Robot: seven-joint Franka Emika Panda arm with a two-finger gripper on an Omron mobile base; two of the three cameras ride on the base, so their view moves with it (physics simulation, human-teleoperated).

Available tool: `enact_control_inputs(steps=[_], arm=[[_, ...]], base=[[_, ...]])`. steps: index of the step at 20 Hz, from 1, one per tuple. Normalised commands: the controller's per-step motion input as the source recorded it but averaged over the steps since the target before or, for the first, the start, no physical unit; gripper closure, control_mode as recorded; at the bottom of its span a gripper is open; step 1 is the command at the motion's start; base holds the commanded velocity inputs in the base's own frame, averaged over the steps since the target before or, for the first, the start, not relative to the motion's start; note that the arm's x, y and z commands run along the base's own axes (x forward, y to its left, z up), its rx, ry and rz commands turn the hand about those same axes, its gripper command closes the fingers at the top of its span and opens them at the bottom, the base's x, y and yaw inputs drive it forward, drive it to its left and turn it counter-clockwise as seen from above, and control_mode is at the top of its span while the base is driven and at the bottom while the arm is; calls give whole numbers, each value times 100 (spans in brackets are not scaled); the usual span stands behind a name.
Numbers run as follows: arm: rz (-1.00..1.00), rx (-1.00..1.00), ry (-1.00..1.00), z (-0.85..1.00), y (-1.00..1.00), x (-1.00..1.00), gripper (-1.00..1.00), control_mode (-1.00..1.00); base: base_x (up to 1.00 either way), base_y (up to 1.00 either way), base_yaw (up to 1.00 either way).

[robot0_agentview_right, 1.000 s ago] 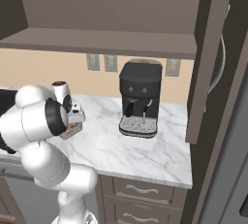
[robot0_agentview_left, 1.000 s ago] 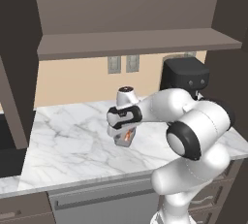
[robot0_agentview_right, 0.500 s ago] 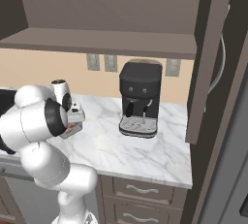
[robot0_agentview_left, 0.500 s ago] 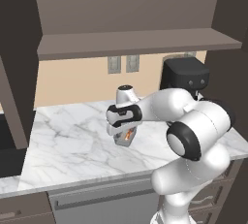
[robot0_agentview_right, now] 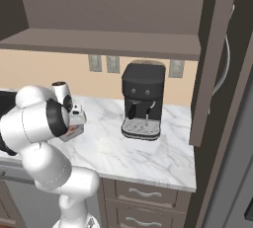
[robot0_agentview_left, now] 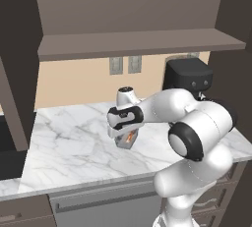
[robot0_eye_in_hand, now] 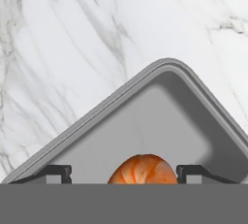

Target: Retrieve the tupperware from the cabinet, then place the raw meat into the tupperware to avoid contamination.

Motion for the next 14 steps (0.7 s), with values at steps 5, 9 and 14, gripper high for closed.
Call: enact_control_inputs(steps=[5,9,14], arm=[[1,0,0,-22,0,0,-100,-100],[2,0,0,-27,0,0,-100,-100],[3,0,-1,-16,0,2,-100,-100]], base=[[0,0,0],[0,0,0],[0,0,0]])
